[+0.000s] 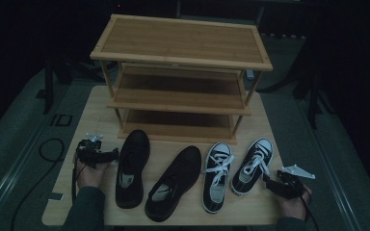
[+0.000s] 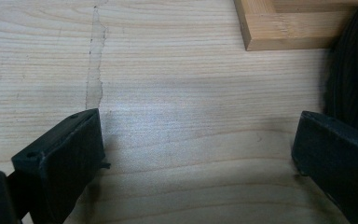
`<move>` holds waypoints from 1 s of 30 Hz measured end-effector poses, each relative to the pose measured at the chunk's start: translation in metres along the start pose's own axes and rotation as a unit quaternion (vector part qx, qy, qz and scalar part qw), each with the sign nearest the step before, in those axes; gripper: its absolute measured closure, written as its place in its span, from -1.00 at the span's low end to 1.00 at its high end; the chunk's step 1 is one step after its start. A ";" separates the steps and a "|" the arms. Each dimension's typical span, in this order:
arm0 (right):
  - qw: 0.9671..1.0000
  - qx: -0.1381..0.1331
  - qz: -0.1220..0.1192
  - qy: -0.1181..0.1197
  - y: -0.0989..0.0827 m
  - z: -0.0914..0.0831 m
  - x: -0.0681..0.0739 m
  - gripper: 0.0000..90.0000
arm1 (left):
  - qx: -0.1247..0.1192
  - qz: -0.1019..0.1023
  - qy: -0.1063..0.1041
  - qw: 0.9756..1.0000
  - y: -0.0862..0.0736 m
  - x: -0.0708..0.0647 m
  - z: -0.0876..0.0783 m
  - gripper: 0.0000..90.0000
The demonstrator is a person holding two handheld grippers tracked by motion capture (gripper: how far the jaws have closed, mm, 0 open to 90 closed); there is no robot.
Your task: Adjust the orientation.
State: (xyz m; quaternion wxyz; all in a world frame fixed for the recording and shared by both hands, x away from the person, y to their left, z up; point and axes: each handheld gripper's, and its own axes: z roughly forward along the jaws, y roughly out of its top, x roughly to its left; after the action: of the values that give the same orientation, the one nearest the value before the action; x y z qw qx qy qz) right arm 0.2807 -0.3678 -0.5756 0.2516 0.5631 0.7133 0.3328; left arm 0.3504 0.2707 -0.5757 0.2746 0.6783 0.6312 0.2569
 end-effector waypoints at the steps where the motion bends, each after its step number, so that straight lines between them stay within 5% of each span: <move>1: 1.000 0.000 0.000 0.000 0.000 0.000 0.000 -0.23 | 0.000 0.000 0.000 1.000 0.000 0.000 0.000 -0.94; 7: 1.000 0.000 0.000 0.000 0.000 0.000 0.000 -0.23 | -0.001 -0.002 0.001 1.000 0.000 0.002 0.000 -0.94; 13: 1.000 0.000 0.000 0.000 0.000 0.000 0.000 -0.23 | -0.007 -0.011 0.009 1.000 -0.003 0.004 -0.005 -0.71; 30: 1.000 0.000 0.001 0.000 0.000 0.000 0.000 -0.23 | -0.005 0.027 -0.047 0.999 0.007 0.005 -0.041 0.02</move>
State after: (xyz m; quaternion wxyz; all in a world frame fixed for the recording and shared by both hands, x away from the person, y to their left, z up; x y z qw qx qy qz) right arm 0.2806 -0.3678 -0.5756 0.2515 0.5637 0.7129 0.3328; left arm 0.3274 0.2774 -0.5417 0.3006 0.7047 0.5979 0.2355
